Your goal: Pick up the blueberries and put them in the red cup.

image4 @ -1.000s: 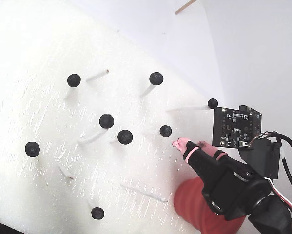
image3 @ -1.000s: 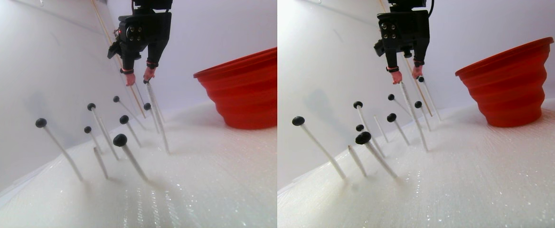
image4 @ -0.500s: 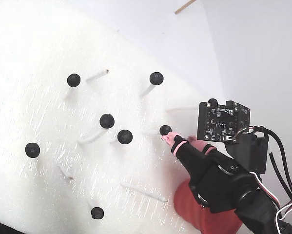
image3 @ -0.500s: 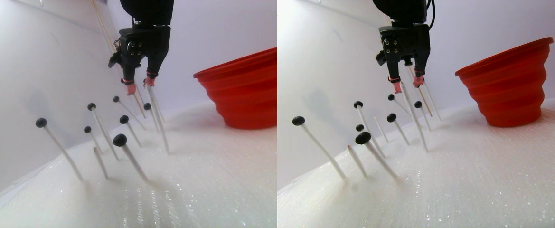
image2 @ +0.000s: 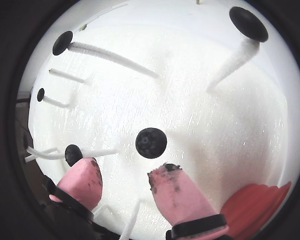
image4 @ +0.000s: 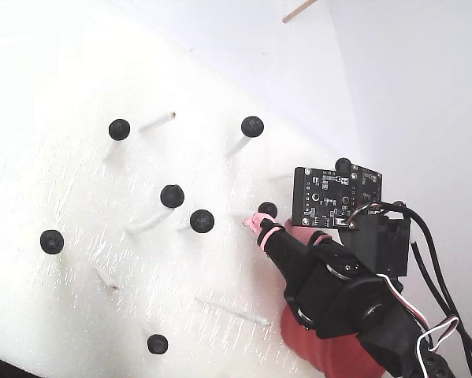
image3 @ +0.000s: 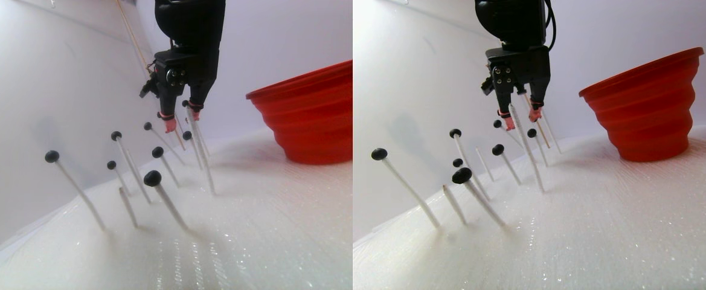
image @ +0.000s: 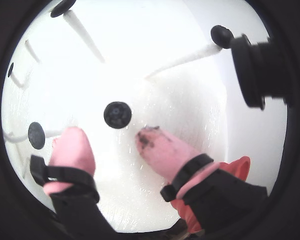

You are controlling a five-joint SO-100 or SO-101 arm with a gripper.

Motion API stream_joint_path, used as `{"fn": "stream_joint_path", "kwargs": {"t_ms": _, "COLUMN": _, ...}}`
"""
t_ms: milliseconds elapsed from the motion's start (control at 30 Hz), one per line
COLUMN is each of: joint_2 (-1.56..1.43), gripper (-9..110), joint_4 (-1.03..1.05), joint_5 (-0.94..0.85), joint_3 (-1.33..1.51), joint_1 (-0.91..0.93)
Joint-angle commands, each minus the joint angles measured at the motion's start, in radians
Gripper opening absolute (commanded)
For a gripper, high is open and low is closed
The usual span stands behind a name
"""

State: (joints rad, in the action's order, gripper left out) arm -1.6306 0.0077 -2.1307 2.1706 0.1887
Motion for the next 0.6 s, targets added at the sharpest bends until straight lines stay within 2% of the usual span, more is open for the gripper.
{"fn": "stream_joint_path", "kwargs": {"t_ms": 0, "joint_2": -0.006, "gripper": 18, "joint_4": -0.034, "joint_5": -0.012, "joint_3": -0.069, "joint_1": 0.002}}
{"fn": "stream_joint_path", "kwargs": {"t_ms": 567, "joint_2": 0.058, "gripper": 18, "joint_4": -0.097, "joint_5": -0.005, "joint_3": -0.107, "joint_1": 0.003}}
